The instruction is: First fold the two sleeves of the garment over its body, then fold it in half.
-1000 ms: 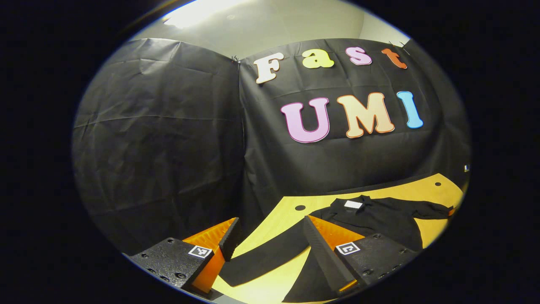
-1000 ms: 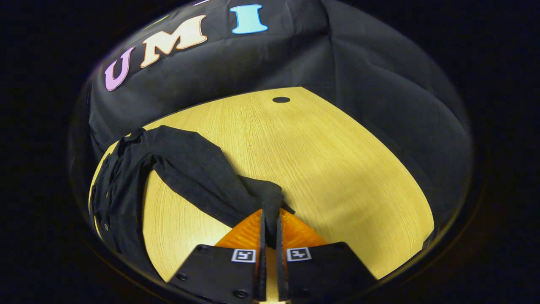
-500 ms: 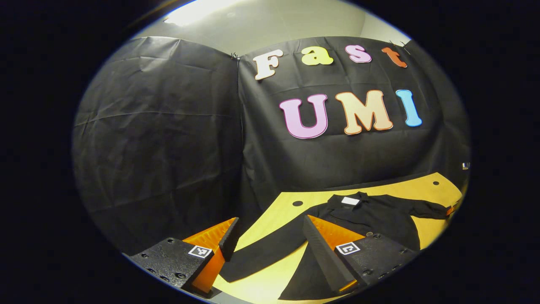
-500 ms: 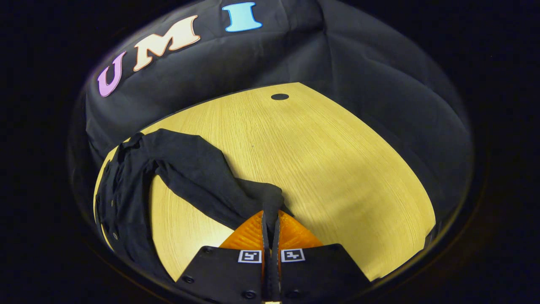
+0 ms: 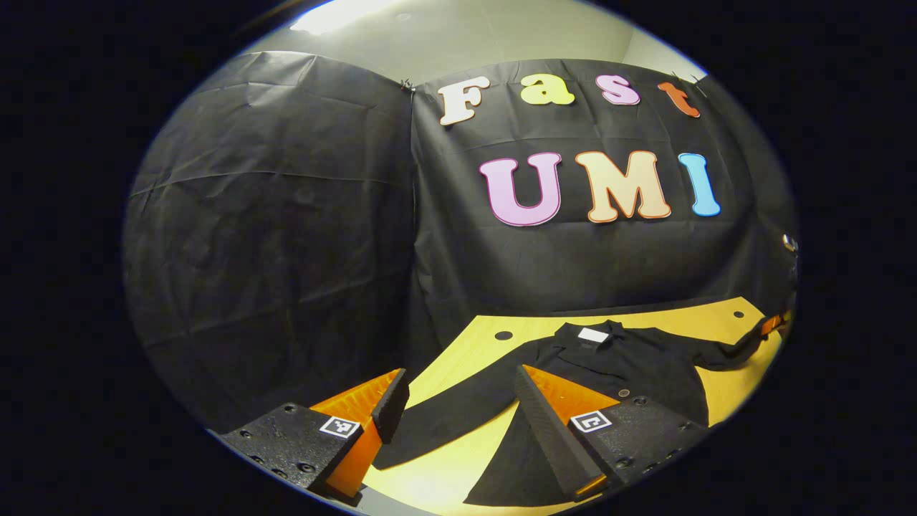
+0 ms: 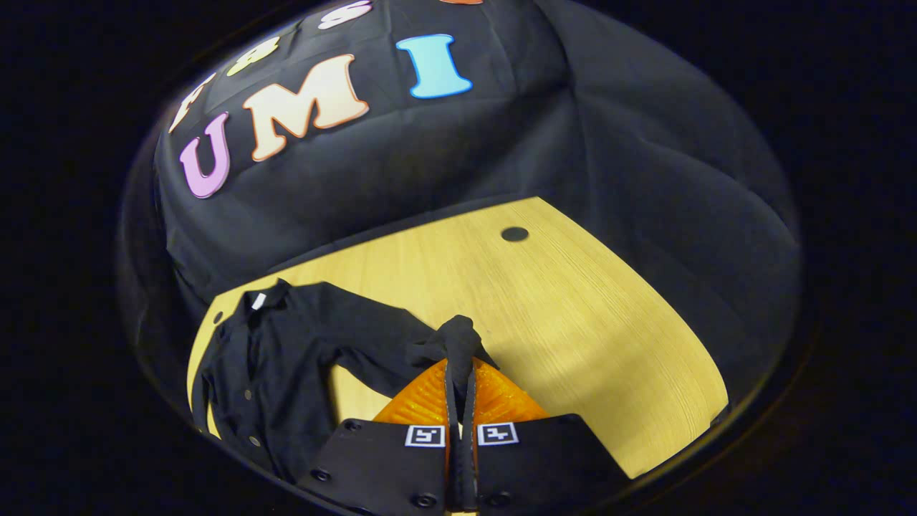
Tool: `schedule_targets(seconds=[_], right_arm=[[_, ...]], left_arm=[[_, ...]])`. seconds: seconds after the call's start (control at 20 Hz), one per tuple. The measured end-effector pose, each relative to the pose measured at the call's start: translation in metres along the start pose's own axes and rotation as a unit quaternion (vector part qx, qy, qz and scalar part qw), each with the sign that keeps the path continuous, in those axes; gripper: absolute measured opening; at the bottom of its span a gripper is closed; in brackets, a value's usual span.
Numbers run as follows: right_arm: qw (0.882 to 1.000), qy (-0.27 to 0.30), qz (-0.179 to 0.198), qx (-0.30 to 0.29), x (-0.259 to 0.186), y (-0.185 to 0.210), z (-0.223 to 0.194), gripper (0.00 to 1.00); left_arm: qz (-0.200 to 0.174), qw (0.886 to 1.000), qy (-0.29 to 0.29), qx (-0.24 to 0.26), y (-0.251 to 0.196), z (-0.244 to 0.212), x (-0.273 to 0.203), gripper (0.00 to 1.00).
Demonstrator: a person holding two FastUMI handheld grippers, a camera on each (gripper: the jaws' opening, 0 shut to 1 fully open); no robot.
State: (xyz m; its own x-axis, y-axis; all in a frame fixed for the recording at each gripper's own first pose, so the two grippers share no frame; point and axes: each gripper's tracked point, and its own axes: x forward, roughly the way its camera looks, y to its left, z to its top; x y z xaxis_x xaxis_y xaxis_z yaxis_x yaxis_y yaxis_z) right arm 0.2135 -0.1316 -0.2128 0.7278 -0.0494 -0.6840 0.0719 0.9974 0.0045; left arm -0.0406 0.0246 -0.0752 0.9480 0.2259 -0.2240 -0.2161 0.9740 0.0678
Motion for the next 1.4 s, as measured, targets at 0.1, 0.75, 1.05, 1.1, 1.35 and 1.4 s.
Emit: schedule_targets(seconds=[0.1,0.75,1.05,1.1,1.35,1.4], right_arm=[[0.999,-0.017,0.011,-0.026,-0.005,0.033,0.02,0.02],[0.987,-0.074,0.102,-0.097,-0.029,0.255,0.073,0.02],[0.982,-0.077,0.125,-0.12,-0.028,0.318,0.078,0.02],[0.981,-0.077,0.13,-0.123,-0.027,0.328,0.078,0.02],[0.974,-0.058,0.161,-0.145,-0.016,0.391,0.057,0.02],[0.972,-0.055,0.168,-0.153,-0.013,0.405,0.052,0.02]], left_arm=[[-0.008,1.0,-0.004,0.005,0.004,0.0,0.003,0.9],[-0.037,0.999,0.002,0.013,0.05,-0.007,0.054,0.97],[-0.041,0.999,0.007,0.008,0.058,-0.012,0.063,0.97],[-0.041,0.999,0.008,0.007,0.06,-0.013,0.063,0.97],[-0.043,0.999,0.013,0.007,0.064,-0.018,0.063,0.91],[-0.042,0.999,0.014,0.006,0.063,-0.017,0.063,0.91]])
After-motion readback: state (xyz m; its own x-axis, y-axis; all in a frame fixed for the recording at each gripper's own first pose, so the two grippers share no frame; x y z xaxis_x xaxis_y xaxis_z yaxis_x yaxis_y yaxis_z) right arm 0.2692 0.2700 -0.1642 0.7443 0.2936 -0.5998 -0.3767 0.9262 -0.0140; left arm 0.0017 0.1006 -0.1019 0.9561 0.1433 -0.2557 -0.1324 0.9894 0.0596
